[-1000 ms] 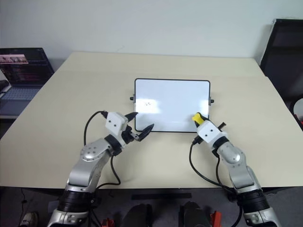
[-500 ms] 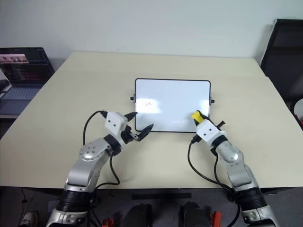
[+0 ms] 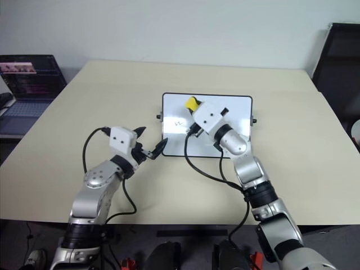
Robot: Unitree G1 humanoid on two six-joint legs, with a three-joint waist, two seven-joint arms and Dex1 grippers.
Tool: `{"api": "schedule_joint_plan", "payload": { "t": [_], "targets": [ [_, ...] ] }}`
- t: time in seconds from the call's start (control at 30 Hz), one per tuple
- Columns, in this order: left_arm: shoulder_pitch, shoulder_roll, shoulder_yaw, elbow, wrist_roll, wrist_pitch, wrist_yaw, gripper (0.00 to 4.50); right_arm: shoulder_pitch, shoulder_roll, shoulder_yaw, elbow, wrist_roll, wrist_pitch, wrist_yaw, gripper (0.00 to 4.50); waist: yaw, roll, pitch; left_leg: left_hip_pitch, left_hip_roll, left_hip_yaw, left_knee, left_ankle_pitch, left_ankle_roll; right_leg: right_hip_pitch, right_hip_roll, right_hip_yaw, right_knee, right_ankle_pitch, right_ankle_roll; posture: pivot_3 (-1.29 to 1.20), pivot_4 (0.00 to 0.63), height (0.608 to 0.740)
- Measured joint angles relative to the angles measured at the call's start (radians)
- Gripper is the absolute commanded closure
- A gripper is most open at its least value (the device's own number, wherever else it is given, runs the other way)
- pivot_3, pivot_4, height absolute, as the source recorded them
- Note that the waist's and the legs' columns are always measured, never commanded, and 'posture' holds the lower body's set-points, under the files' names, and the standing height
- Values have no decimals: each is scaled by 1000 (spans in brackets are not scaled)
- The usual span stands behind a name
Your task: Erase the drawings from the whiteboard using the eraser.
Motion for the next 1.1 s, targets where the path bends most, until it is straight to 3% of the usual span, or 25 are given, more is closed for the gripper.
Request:
{"api": "schedule_joint_plan", "payload": {
  "t": [0.37,0.67,0.87,1.1],
  "targets": [
    [28,-27,0,-24,-1,6,32,0,-269,70,79,373,-61,6,23,3620,-6,0,0,0,1,0,0,0,0,-3,0,1,3,0,-1,0,150,740],
    [33,-25,1,-26,-2,7,34,0,-329,94,130,512,-129,35,6,3620,-6,0,0,-6,1,0,0,0,0,-9,0,2,3,0,-1,0,150,740],
    [34,-25,2,-31,-2,8,35,0,-316,92,156,487,-159,71,16,3620,-6,0,0,-6,1,-1,0,0,0,-9,0,1,4,0,-1,0,150,740],
    [30,-25,1,-42,-2,11,35,0,-128,77,197,275,-162,137,79,3620,-5,0,-1,-6,1,-1,1,0,0,-8,0,1,4,0,-1,0,150,740]
  ]
}}
